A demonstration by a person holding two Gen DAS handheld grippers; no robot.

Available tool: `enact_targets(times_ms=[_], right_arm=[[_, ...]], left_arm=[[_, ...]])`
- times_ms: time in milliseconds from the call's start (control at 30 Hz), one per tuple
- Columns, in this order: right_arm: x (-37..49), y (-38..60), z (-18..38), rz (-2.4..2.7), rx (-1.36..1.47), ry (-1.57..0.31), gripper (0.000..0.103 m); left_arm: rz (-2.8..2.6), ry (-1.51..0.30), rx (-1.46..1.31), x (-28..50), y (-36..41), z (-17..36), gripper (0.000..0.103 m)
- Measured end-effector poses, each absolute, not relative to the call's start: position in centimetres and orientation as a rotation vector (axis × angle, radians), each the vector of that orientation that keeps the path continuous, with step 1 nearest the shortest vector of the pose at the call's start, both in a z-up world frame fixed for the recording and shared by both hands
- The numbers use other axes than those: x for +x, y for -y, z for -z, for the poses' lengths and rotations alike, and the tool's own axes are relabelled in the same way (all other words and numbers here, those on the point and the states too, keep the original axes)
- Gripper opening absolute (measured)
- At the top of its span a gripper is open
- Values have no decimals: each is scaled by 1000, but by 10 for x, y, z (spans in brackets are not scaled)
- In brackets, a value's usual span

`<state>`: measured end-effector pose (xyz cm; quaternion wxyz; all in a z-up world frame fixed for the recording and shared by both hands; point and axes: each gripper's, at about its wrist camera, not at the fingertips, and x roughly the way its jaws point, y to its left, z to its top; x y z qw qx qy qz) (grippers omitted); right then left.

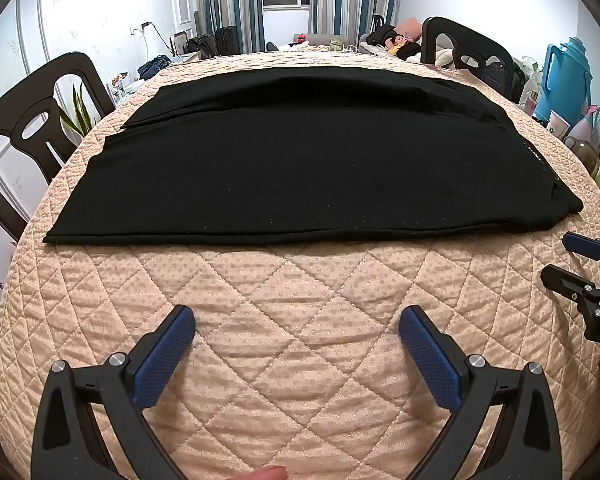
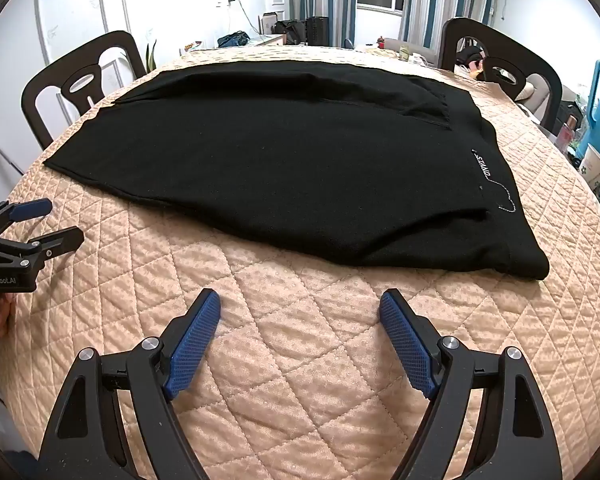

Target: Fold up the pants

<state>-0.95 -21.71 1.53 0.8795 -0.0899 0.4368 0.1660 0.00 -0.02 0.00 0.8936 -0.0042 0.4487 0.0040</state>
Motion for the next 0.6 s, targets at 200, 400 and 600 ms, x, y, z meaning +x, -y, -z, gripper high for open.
enact_targets(times_ms=[200,400,600], right_arm=[[-9,217,-15,-349,-182,-913,82],[-9,217,-15,-349,-182,-913,82],[-9,217,-15,-349,-182,-913,82]], left_arm=[[-7,-931,-12,0,0,0,103],[-7,-932,-11,0,0,0,103],[-7,-932,-11,0,0,0,103]])
